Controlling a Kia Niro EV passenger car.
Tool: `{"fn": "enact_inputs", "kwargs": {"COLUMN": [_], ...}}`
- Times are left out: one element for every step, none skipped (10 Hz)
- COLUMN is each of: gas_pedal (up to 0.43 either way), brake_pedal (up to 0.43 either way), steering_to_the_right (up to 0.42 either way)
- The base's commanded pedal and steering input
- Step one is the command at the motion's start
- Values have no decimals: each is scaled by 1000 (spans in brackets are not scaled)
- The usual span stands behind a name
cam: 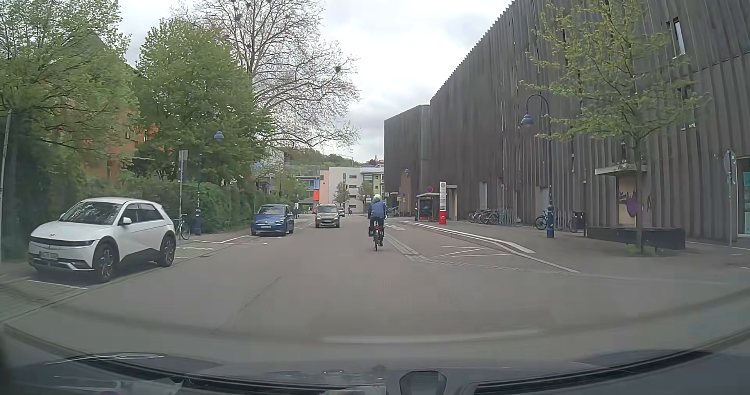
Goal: Follow the waypoints while adhering to traffic rules and regulations
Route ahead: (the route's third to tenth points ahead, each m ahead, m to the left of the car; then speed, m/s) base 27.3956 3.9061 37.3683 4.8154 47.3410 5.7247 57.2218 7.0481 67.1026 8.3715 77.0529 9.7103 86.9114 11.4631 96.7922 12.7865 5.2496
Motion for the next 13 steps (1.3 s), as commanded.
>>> {"fn": "enact_inputs", "kwargs": {"gas_pedal": [177, 177, 177, 177, 177, 177, 138, 98, 59, 47, 47, 47, 47], "brake_pedal": [0, 0, 0, 0, 0, 0, 0, 0, 0, 0, 0, 0, 0], "steering_to_the_right": [-8, -7, -8, -8, -7, -8, -8, -8, -8, -8, -10, -16, -22]}}
